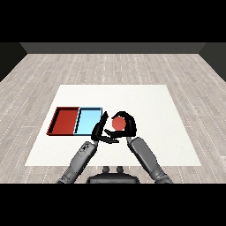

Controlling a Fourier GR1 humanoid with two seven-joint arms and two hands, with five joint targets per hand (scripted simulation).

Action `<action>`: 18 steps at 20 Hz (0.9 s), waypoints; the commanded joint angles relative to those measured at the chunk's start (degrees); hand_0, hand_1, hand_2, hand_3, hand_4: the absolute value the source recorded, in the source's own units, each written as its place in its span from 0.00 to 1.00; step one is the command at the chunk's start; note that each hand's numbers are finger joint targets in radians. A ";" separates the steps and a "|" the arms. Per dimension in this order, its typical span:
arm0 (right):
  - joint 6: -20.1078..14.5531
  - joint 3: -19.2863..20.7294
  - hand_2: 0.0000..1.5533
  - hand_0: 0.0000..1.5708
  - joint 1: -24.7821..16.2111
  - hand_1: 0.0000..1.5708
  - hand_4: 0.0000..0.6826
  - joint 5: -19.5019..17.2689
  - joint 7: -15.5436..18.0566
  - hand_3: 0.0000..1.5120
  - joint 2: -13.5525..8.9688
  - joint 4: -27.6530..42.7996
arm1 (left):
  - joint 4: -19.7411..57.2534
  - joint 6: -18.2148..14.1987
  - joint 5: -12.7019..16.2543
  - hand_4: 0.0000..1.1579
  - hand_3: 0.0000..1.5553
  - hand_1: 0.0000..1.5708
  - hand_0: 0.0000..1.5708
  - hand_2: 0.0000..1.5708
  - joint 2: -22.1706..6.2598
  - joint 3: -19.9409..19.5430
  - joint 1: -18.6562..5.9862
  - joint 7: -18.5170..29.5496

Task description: Pick the red can and put it in the red box

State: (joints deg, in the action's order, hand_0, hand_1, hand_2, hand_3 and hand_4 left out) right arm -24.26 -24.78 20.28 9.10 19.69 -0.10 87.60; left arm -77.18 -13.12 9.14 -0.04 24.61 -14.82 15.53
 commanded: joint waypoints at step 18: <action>-9.47 -10.05 0.94 0.96 6.07 0.96 0.93 6.10 3.45 0.93 0.08 -4.85 | 7.73 -9.04 10.20 0.00 0.00 0.00 0.00 0.00 0.00 8.24 -5.92 5.16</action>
State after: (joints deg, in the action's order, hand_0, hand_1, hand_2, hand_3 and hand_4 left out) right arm -29.71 -30.65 24.77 14.21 21.43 -0.51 85.01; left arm -71.37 -18.66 17.11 -0.98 30.10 -20.09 17.68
